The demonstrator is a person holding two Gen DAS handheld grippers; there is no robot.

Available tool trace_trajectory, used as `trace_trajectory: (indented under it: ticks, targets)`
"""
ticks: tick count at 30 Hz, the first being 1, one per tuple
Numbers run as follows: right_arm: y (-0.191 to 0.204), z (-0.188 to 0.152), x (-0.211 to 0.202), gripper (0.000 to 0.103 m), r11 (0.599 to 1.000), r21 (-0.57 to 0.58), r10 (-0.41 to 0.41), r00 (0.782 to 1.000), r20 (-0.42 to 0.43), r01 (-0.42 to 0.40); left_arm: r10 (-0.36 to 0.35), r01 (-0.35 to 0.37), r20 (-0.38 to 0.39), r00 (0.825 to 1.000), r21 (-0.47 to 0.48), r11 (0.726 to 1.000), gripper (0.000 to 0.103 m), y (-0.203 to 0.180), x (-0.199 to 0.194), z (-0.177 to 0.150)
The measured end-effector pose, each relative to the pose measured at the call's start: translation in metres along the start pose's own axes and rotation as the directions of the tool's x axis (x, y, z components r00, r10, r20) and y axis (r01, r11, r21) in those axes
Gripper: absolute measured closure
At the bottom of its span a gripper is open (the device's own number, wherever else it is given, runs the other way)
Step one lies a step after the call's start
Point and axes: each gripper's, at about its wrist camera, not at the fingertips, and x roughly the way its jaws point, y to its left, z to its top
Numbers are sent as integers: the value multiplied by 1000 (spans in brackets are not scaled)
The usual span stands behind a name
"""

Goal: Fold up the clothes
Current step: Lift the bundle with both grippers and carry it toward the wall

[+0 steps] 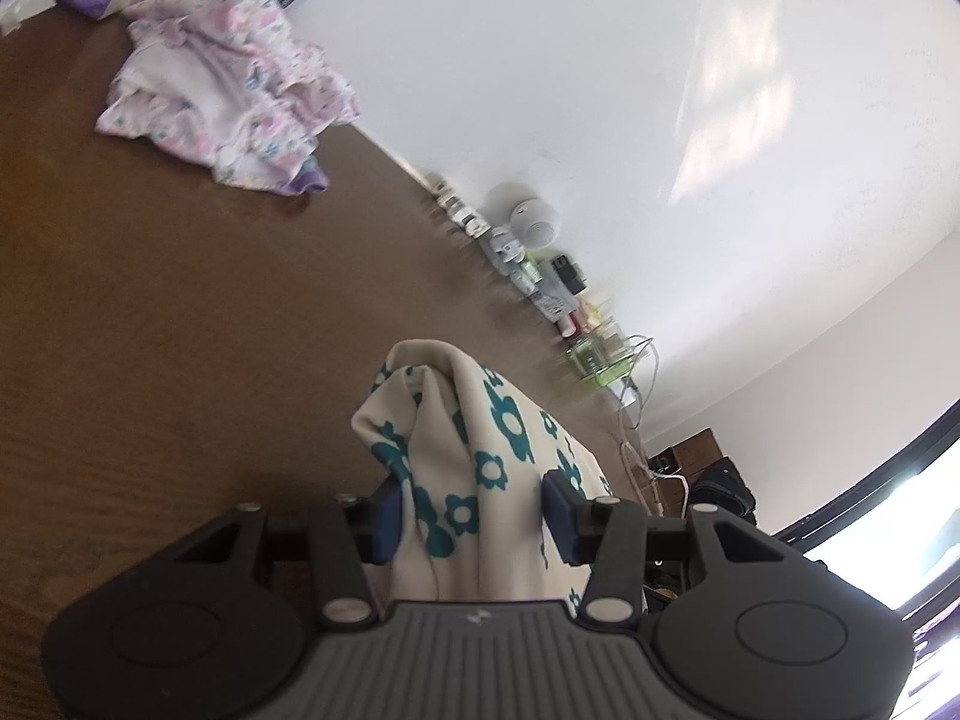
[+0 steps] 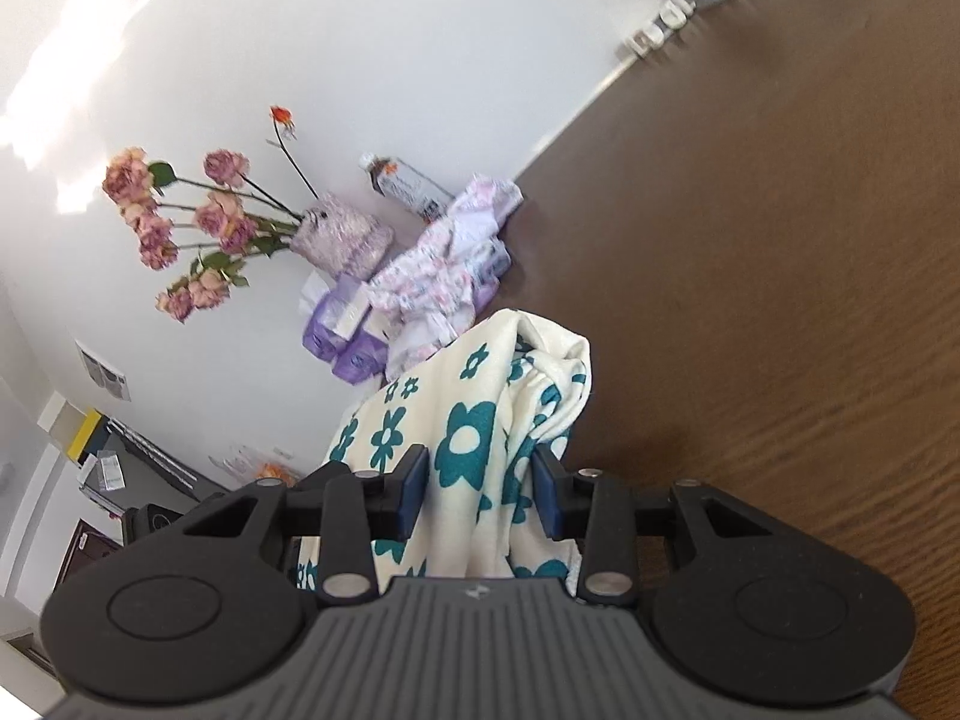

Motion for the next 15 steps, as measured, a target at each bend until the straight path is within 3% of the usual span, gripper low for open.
trace_trajectory:
  ticks: [5, 15]
  targets:
    - [21, 28, -16, 67, 999, -49, 5, 997, 73, -2, -41, 41, 17, 999, 26, 999, 58, -26, 10, 25]
    - [71, 125, -31, 67, 990, -142, 22, 981, 193, 6, -85, 69, 110, 990, 142, 988, 58, -103, 40, 103]
